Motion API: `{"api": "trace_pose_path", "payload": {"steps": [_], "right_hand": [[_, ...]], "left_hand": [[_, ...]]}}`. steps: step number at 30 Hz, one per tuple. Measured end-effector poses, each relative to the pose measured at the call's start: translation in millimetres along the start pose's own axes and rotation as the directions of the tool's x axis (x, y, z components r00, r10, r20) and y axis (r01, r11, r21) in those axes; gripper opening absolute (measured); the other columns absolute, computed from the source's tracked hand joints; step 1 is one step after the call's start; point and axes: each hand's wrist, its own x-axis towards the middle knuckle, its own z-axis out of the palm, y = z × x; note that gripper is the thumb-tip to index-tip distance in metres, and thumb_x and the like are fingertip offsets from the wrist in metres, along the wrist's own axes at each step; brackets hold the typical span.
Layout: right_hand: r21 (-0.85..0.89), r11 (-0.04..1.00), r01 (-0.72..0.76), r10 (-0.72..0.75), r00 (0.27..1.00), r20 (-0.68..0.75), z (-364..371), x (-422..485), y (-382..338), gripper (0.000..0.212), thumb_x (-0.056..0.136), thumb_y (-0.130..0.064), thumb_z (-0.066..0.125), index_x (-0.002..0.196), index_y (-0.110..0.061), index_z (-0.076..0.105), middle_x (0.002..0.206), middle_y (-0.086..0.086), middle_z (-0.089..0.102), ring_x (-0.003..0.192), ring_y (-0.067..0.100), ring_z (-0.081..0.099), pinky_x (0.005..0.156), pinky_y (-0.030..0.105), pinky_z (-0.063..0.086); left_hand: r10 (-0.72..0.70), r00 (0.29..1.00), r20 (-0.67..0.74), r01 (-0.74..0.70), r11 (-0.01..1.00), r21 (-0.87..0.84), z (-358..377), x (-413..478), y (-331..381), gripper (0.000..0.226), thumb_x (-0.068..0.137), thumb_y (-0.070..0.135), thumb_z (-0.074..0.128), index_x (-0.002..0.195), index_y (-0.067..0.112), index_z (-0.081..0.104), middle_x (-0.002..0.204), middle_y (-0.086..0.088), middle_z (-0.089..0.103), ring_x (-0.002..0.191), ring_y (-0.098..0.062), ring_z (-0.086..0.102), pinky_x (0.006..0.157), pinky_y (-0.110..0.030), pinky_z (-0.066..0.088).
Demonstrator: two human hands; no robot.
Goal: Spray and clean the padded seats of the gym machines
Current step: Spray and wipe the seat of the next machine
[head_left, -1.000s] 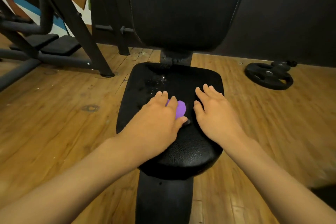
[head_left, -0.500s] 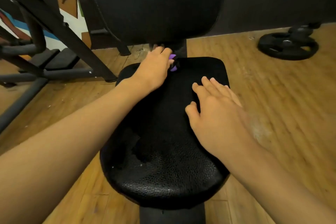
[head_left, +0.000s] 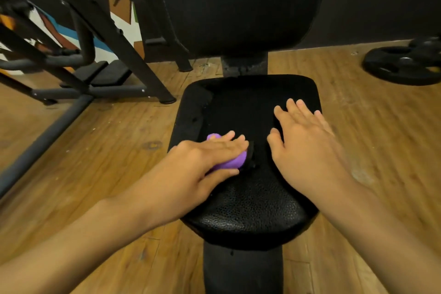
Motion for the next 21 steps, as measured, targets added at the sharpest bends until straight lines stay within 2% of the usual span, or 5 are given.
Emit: {"api": "trace_pose_path", "payload": {"steps": [4,10,13,16,21], "right_hand": [[-0.021,1.0,-0.002,0.002,1.0,-0.003,1,0,-5,0.059,0.105,-0.04,0.026,0.159,-0.019,0.02,0.167,0.005,0.011,0.155,0.016,0.002,0.125,0.036,0.001],[0.009,1.0,-0.006,0.006,0.999,-0.036,4,0,-4,0.06,0.104,-0.043,0.028,0.159,-0.02,0.021,0.167,0.003,0.012,0.154,0.013,0.002,0.126,0.034,-0.001],[0.022,1.0,-0.007,0.007,0.999,-0.042,4,1,-4,0.06,0.103,-0.044,0.03,0.158,-0.021,0.023,0.167,0.002,0.013,0.154,0.013,0.002,0.125,0.034,-0.001],[0.031,1.0,0.001,0.0,0.999,-0.034,3,2,-2,0.06,0.103,-0.045,0.03,0.158,-0.022,0.021,0.167,0.001,0.011,0.154,0.013,0.001,0.125,0.033,-0.002],[0.047,0.999,0.008,-0.006,0.999,-0.032,1,0,0,0.059,0.104,-0.045,0.03,0.158,-0.023,0.022,0.167,0.001,0.012,0.154,0.011,0.001,0.125,0.032,-0.003]], "left_hand": [[-0.057,0.998,-0.037,0.056,0.998,-0.02,1,24,-15,0.051,0.1,0.018,0.062,0.149,0.017,0.049,0.154,0.009,0.045,0.148,-0.002,0.029,0.121,-0.016,0.022],[-0.167,0.976,-0.143,0.187,0.972,0.14,-2,120,-48,0.05,0.102,0.015,0.059,0.15,0.019,0.047,0.156,-0.001,0.046,0.149,-0.013,0.032,0.119,-0.023,0.019],[-0.191,0.965,-0.179,0.22,0.962,0.164,-2,159,-60,0.043,0.103,0.016,0.056,0.146,0.017,0.054,0.147,-0.008,0.057,0.142,-0.021,0.046,0.119,-0.033,0.03],[-0.258,0.948,-0.185,0.281,0.953,0.111,-4,185,-65,0.034,0.104,0.018,0.054,0.137,0.018,0.061,0.13,-0.008,0.066,0.122,-0.023,0.061,0.107,-0.04,0.045],[-0.26,0.948,-0.185,0.288,0.946,0.146,-10,182,-69,0.027,0.103,0.02,0.055,0.129,0.019,0.065,0.119,-0.007,0.068,0.111,-0.021,0.064,0.1,-0.043,0.051]]}}
